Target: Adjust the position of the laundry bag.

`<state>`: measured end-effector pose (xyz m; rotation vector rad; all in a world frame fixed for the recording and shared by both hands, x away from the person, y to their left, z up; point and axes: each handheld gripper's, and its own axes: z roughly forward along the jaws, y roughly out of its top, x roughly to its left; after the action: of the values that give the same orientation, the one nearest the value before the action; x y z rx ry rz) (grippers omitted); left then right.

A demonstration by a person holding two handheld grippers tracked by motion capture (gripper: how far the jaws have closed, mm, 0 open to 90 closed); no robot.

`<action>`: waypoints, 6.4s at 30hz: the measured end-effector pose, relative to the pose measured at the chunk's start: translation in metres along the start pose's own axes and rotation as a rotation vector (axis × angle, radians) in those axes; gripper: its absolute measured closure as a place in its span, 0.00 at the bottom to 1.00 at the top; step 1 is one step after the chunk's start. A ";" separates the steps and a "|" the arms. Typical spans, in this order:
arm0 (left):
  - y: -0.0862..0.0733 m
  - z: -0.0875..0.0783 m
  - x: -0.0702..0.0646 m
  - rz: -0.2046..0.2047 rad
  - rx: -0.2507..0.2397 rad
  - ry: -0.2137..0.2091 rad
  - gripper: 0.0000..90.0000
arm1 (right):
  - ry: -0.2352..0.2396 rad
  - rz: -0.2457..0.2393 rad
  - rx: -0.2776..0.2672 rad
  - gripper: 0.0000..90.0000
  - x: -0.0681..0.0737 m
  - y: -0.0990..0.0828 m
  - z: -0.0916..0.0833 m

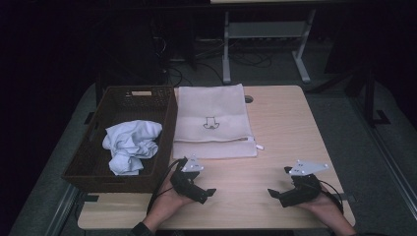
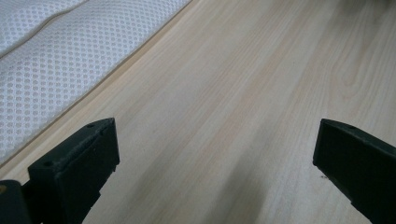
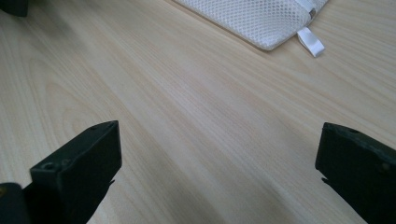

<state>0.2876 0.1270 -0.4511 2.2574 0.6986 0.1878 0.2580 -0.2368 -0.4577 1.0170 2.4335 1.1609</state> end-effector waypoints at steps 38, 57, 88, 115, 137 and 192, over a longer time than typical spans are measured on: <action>0.037 0.010 0.028 -0.057 -0.043 0.042 0.01 | 0.017 -0.005 0.000 0.00 -0.001 0.003 0.004; 0.060 0.019 0.049 -0.089 -0.046 0.091 0.02 | 0.020 -0.004 -0.002 0.00 0.000 0.004 0.004; 0.086 0.033 0.090 -0.148 -0.065 0.126 0.17 | 0.032 -0.016 0.007 0.00 0.001 0.005 0.007; 0.118 0.043 0.127 -0.187 -0.069 0.176 0.32 | 0.035 -0.023 0.009 0.00 0.001 0.005 0.007; 0.135 0.066 0.158 -0.221 -0.059 0.253 0.74 | 0.040 -0.027 0.002 0.00 0.002 0.005 0.005; 0.114 0.118 0.170 -0.260 0.020 0.209 1.00 | 0.043 -0.037 0.008 0.00 0.002 0.003 0.005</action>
<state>0.5186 0.0795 -0.4669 2.1591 1.0997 0.2929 0.2603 -0.2308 -0.4582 0.9548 2.4808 1.1735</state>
